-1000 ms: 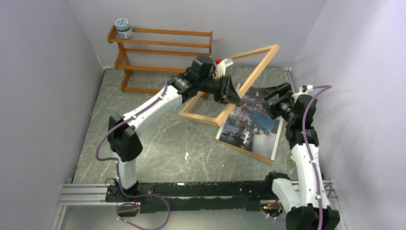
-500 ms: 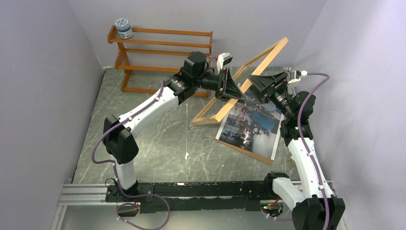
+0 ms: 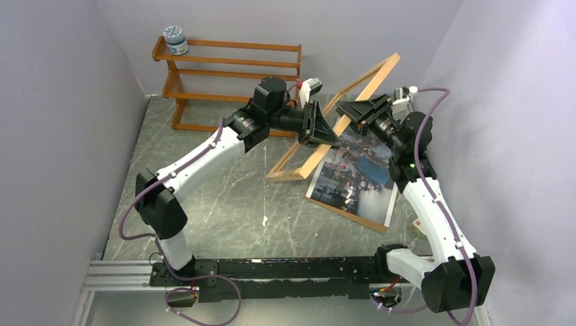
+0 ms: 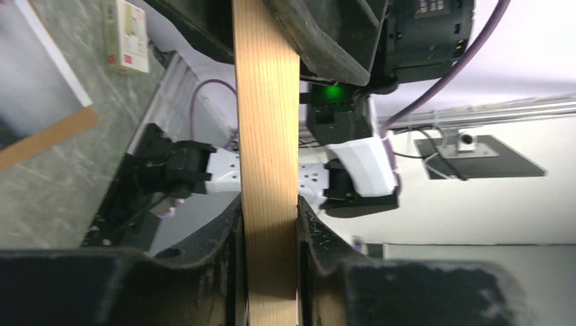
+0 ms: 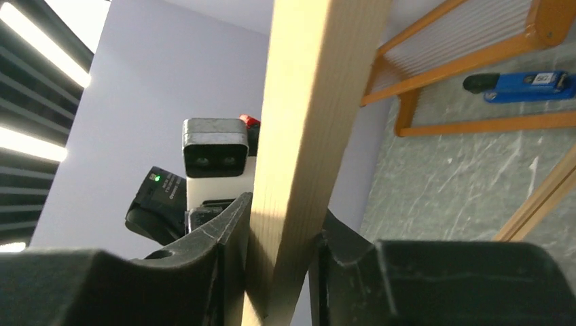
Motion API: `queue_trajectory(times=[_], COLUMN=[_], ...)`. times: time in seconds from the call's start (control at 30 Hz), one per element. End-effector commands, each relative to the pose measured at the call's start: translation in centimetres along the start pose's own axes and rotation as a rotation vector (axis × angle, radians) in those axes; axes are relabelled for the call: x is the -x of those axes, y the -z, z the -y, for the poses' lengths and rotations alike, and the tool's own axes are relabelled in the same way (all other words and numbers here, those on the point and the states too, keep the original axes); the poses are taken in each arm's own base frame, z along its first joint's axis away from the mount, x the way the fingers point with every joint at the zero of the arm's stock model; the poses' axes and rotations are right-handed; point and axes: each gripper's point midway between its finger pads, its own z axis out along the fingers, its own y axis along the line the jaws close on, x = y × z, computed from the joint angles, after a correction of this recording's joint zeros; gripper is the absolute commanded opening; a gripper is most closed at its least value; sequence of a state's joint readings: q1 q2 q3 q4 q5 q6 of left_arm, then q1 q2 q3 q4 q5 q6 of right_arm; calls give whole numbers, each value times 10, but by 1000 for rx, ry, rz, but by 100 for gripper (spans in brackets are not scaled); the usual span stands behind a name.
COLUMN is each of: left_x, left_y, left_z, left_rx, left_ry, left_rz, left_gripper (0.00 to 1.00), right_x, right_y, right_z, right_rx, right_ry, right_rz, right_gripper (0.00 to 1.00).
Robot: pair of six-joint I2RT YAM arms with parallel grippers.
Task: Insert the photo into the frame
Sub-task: Turn over the photo frame at the center of the board.
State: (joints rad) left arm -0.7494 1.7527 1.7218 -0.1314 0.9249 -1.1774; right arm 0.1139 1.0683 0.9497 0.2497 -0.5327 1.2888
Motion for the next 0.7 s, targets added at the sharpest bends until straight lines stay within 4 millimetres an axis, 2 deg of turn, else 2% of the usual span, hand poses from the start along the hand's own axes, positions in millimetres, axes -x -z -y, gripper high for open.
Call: queue_trajectory(times=[0.0,0.17,0.27,0.37,0.57,0.67], left_x=[-4,-5,-6,-8,-16,-23], left_y=[32,59,83,108,171,195], left_z=[44,15,0,-9,-24,-29], left_rx=[33,257,396,520,784,867], left_ry=[-260,-333,-368,-392,-419,-425], left_rz=[115,219,289,349,487,532], left_gripper=[35,72,84,86,87,87], right_x=[10,-3,-17,-28,-45,-51], right_y=[4,3,1,1,8,9], right_z=[-18,6,24,33,49,49], right_rx=[-20,-179,-321,-431,-639,-702], right_ry=[38,-41,-51,-44,-36,-23], right_rz=[72,66,13,-27,-101,-133], right_gripper=[28,21,19,15,13,11])
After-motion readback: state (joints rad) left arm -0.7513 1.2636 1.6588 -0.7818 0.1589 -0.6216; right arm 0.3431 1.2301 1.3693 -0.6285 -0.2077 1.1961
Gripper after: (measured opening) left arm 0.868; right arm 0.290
